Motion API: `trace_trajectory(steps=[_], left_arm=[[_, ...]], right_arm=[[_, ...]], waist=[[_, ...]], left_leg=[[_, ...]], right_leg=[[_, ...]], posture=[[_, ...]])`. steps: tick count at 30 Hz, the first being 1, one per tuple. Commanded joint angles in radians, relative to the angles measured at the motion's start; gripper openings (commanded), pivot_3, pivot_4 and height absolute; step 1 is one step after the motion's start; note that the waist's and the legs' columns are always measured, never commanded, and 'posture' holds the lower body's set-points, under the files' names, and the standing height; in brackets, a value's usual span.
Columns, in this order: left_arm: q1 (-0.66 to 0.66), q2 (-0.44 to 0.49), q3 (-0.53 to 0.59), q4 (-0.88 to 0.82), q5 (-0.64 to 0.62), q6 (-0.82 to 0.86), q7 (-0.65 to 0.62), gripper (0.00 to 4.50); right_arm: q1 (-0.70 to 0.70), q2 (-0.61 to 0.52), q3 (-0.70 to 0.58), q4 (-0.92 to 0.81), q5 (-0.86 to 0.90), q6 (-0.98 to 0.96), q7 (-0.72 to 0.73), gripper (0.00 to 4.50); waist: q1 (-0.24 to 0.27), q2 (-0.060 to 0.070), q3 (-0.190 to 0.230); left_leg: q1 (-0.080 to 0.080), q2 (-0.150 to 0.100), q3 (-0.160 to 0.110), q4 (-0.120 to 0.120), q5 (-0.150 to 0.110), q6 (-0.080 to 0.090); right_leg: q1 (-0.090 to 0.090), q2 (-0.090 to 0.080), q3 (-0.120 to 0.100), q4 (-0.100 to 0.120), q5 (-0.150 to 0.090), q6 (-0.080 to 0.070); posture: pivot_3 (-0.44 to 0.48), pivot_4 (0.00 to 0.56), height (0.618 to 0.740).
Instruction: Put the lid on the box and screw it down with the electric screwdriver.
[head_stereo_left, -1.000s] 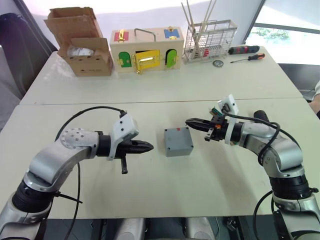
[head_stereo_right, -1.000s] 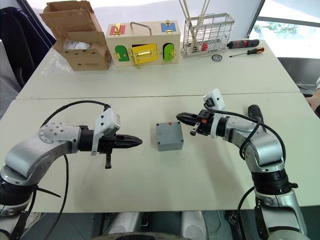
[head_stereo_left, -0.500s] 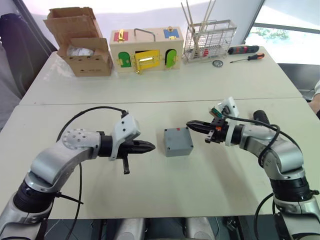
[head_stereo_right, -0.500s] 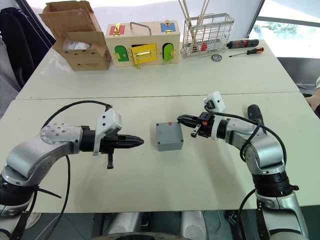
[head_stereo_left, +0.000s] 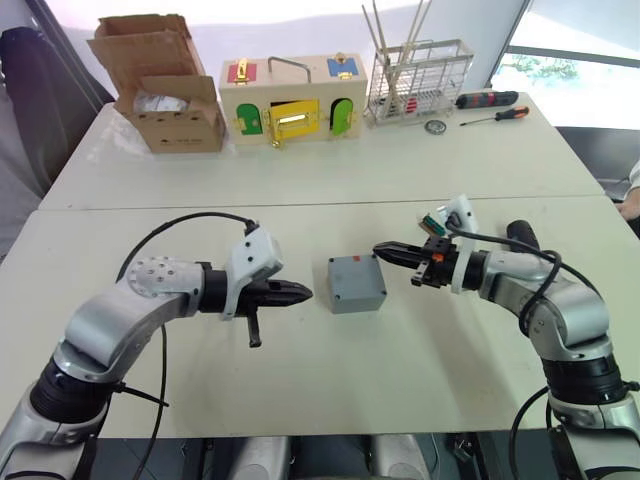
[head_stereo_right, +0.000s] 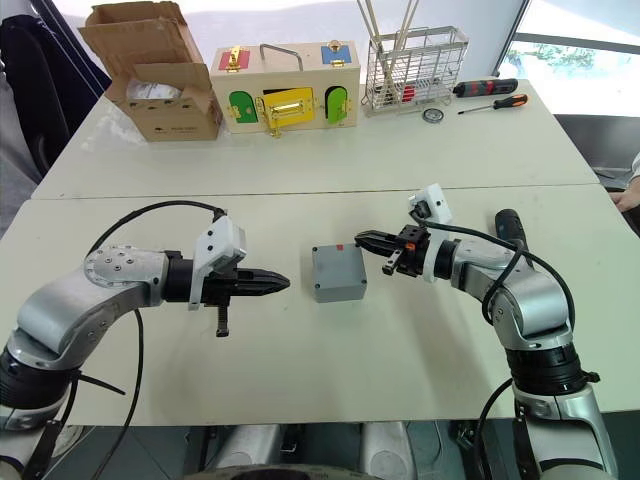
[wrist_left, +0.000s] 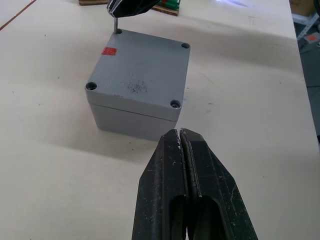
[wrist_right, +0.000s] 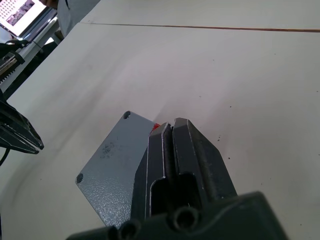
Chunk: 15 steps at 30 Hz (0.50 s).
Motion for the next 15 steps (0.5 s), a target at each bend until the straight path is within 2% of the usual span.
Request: trace_trajectory(steps=[1,15], left_arm=[[-0.018,-0.003,-0.003,-0.011,0.012,-0.028,-0.006,0.0],[-0.014,-0.01,-0.009,-0.007,0.022,-0.039,-0.004,0.0]], right_arm=[[0.003,-0.011,-0.029,-0.042,0.02,0.002,-0.005,0.04],[-0.002,-0.019,-0.049,-0.031,0.039,0.012,-0.013,0.04]], waist=[[0.0,0.0,0.0],[0.0,0.0,0.0]], left_leg=[[0.0,0.0,0.0,0.0,0.0,0.0],[0.0,0.0,0.0,0.0,0.0,0.0]], right_leg=[[0.0,0.0,0.0,0.0,0.0,0.0],[0.0,0.0,0.0,0.0,0.0,0.0]], posture=[[0.0,0.15,0.734],[0.0,0.15,0.734]])
